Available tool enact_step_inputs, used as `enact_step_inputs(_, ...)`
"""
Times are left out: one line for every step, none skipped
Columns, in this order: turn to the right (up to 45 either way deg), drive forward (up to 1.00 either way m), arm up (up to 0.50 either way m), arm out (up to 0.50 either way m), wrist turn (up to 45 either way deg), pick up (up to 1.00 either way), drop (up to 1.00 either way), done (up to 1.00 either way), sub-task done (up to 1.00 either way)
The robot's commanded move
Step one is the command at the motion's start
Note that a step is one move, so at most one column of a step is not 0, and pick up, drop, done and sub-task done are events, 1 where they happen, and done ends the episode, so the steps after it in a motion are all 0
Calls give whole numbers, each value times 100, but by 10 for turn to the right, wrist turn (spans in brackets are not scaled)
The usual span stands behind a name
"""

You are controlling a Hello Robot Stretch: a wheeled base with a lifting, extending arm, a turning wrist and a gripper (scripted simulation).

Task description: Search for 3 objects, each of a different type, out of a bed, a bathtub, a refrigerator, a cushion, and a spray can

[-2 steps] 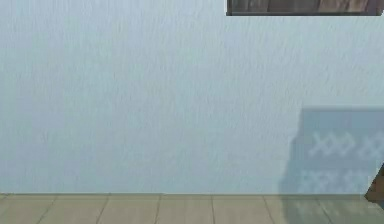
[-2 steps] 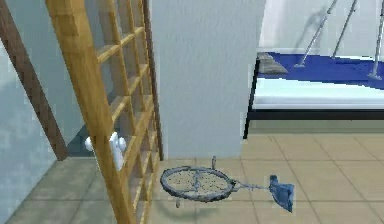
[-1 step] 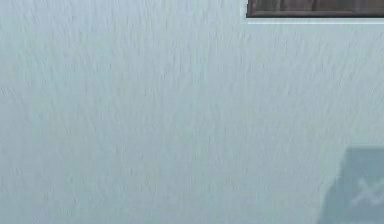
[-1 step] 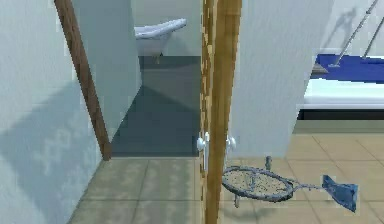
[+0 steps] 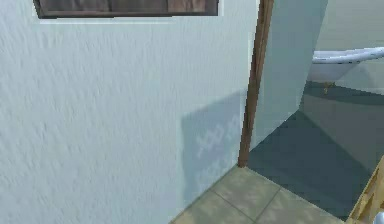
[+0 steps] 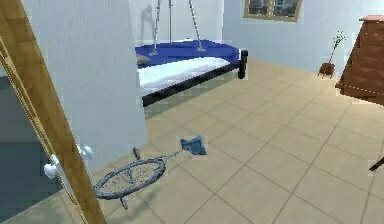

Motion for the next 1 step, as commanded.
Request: enact_step_inputs(120,0,0,0,0,0,0,0,0)
